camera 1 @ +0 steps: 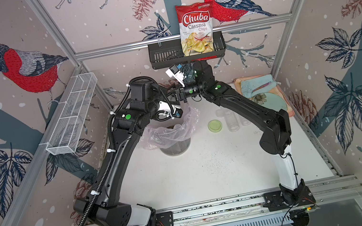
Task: Empty moldy mung beans from jars
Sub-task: Pour the moldy mung beans from the jar into the trash bin.
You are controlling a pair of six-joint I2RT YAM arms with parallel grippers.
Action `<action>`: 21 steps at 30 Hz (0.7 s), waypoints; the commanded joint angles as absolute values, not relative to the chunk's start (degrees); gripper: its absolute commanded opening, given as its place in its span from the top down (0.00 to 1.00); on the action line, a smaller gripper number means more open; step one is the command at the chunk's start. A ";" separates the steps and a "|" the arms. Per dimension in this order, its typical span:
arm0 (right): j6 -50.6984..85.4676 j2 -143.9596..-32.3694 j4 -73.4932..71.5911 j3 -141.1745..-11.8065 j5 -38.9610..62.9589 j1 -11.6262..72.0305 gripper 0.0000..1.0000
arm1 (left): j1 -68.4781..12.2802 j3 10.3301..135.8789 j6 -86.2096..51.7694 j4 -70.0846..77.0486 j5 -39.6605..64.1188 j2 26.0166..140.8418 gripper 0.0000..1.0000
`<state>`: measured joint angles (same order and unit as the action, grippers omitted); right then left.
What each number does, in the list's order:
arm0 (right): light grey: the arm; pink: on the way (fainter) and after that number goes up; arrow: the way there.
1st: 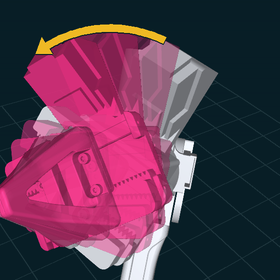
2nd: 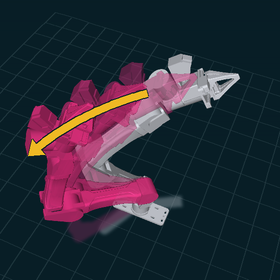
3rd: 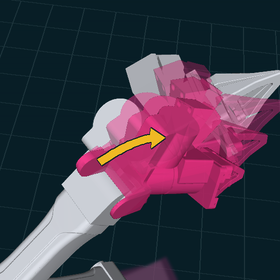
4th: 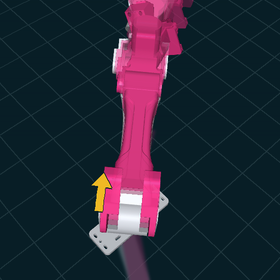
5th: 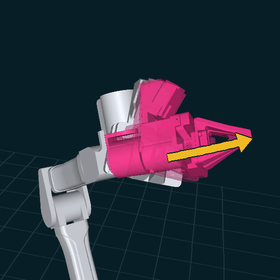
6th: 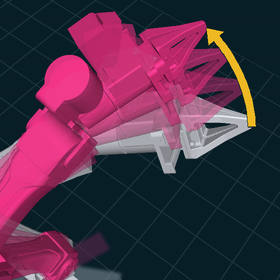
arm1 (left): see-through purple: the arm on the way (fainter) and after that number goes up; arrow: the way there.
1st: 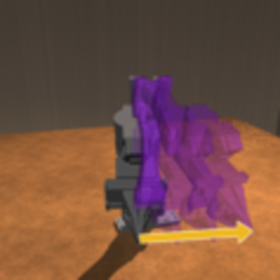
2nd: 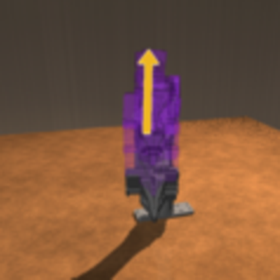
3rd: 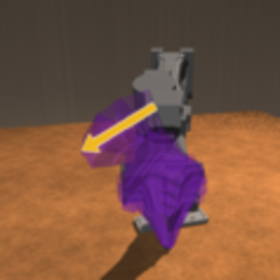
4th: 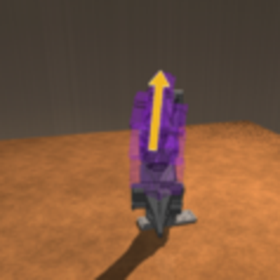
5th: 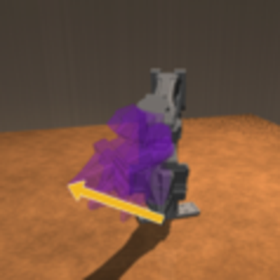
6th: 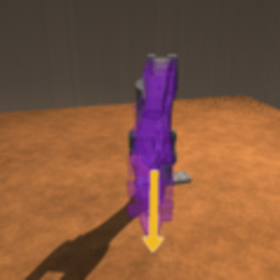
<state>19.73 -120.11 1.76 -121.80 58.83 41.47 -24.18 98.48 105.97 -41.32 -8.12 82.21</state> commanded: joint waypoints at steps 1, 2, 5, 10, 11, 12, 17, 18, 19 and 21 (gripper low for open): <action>16.83 -118.74 -1.78 -121.81 74.89 42.59 0.82 | -23.73 98.18 101.91 37.17 -6.09 82.22 0.02; 16.93 -118.87 -1.76 -121.83 75.05 42.64 0.82 | -23.76 98.01 101.77 37.46 -6.22 82.11 0.02; 16.75 -119.08 -1.30 -121.86 75.43 42.83 0.82 | -23.64 97.56 101.64 38.39 -6.40 82.09 0.02; 14.05 -119.39 2.31 -122.15 74.76 43.78 0.80 | -23.70 96.74 100.04 40.59 -5.46 82.00 0.02; 13.46 -119.66 3.56 -122.56 74.46 44.09 0.80 | -23.68 96.61 99.89 41.15 -5.28 82.12 0.02; 12.18 -120.14 5.83 -123.52 74.13 44.40 0.79 | -23.69 96.44 99.79 41.79 -5.11 82.22 0.02; 3.27 -124.13 21.61 -131.34 72.02 45.17 0.76 | -23.56 95.36 99.30 46.30 -4.30 83.00 0.02; 1.94 -124.72 23.82 -132.07 71.73 45.21 0.75 | -23.62 95.54 99.02 46.36 -4.16 83.22 0.02; 0.96 -124.87 25.11 -132.06 71.56 45.29 0.75 | -23.49 95.62 98.90 46.24 -4.04 83.31 0.02; -0.87 -124.81 26.99 -131.51 70.78 45.62 0.75 | -23.51 95.54 98.44 47.03 -3.45 83.72 0.02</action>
